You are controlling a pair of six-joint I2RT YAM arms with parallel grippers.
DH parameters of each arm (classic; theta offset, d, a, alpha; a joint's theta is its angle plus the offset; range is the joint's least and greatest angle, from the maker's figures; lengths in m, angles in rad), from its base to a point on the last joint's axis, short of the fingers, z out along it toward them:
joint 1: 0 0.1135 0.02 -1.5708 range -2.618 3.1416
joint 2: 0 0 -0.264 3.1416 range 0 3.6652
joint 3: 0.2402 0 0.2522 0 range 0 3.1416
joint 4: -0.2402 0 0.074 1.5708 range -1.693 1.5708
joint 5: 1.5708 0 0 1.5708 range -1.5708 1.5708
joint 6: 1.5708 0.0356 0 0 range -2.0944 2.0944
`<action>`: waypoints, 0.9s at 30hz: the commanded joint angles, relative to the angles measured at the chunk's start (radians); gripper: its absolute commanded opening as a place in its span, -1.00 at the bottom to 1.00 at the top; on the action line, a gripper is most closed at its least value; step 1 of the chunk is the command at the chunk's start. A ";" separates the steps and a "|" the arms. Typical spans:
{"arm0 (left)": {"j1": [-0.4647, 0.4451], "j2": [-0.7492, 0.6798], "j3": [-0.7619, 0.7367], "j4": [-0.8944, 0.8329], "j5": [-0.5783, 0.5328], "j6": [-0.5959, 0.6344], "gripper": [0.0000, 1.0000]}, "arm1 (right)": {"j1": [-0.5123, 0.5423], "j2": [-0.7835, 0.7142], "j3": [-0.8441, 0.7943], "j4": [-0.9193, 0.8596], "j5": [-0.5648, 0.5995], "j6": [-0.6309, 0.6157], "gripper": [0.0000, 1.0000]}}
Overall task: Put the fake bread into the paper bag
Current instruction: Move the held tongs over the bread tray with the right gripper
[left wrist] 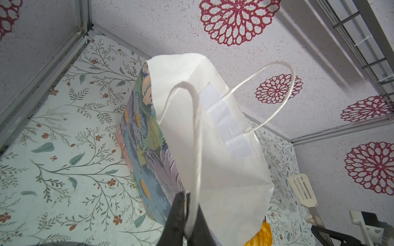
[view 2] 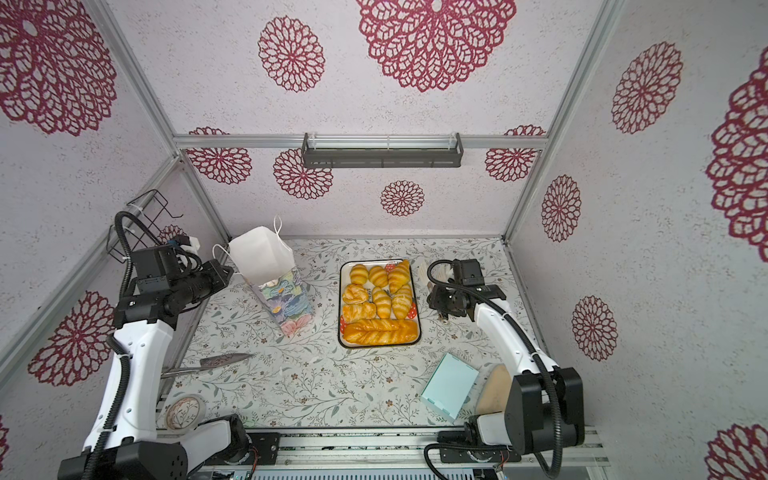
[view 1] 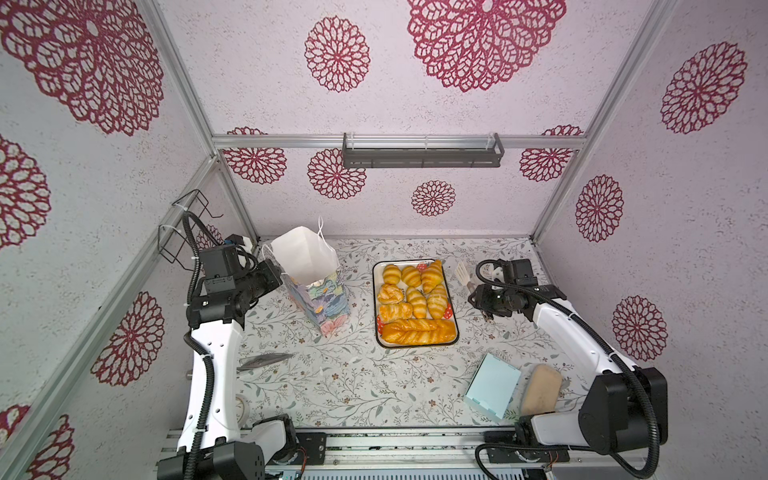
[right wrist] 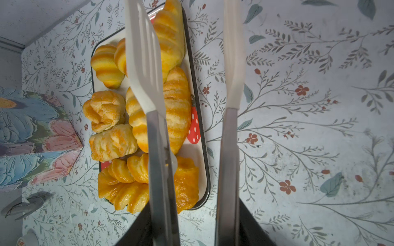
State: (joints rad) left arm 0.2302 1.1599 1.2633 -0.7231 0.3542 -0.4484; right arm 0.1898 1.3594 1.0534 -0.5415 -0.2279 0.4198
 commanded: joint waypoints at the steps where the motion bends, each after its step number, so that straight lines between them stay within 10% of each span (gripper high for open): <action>1: 0.006 -0.019 0.007 0.012 0.008 0.005 -0.82 | 0.016 -0.056 0.002 -0.011 -0.040 0.019 -0.02; 27: 0.007 -0.004 0.010 0.019 0.023 -0.001 -0.81 | 0.080 -0.083 -0.111 0.023 -0.166 0.095 -0.02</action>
State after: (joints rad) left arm 0.2302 1.1599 1.2633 -0.7219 0.3672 -0.4492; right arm 0.2577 1.3056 0.9314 -0.5537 -0.3721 0.4988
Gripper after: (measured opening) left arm 0.094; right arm 0.493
